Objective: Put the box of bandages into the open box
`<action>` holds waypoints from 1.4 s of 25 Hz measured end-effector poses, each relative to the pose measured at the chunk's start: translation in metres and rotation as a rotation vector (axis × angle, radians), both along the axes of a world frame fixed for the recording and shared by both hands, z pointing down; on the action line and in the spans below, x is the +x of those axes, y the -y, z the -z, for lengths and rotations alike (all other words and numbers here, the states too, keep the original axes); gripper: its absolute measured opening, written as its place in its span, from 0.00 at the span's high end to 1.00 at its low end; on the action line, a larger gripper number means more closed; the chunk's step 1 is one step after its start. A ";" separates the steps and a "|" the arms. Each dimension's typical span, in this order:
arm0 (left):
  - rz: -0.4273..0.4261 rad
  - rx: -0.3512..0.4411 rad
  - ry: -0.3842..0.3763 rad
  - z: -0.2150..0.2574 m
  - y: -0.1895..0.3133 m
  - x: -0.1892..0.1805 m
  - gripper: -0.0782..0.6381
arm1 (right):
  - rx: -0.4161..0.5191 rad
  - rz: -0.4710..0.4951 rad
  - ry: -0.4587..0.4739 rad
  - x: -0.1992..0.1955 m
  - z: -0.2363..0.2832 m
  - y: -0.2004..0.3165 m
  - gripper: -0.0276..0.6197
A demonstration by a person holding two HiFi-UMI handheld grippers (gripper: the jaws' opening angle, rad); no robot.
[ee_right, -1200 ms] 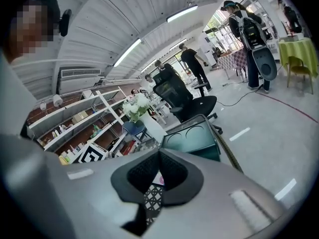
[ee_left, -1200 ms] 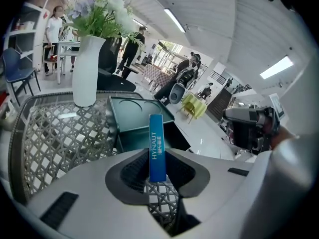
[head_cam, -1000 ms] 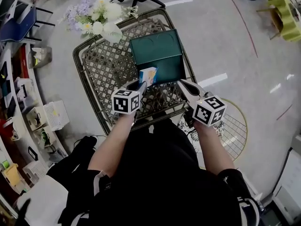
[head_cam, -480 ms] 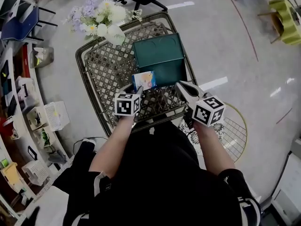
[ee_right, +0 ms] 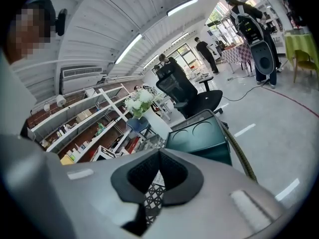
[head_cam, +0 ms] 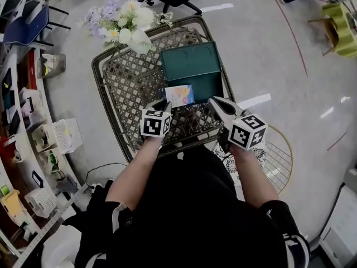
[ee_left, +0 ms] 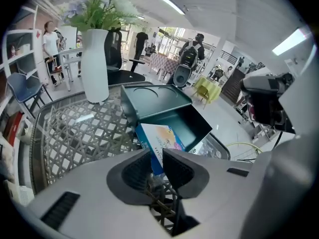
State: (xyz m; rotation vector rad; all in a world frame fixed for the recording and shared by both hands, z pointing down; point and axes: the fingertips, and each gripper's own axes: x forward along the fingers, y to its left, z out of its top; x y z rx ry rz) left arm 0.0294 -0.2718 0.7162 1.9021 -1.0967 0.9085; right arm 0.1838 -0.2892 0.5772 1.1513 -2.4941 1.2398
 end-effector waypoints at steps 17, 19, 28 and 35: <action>-0.039 -0.001 0.067 -0.018 0.007 0.022 0.79 | -0.044 -0.005 0.012 0.019 -0.017 -0.005 0.94; -0.019 0.019 0.055 -0.010 0.012 0.020 0.79 | -0.041 -0.001 0.017 0.019 -0.017 -0.002 0.94; 0.054 0.218 -0.046 0.083 0.029 -0.017 0.81 | 0.069 0.009 0.004 -0.002 0.024 0.015 0.94; 0.119 0.365 -0.121 0.148 0.016 -0.072 0.82 | 0.198 0.043 -0.021 -0.048 0.076 0.013 0.94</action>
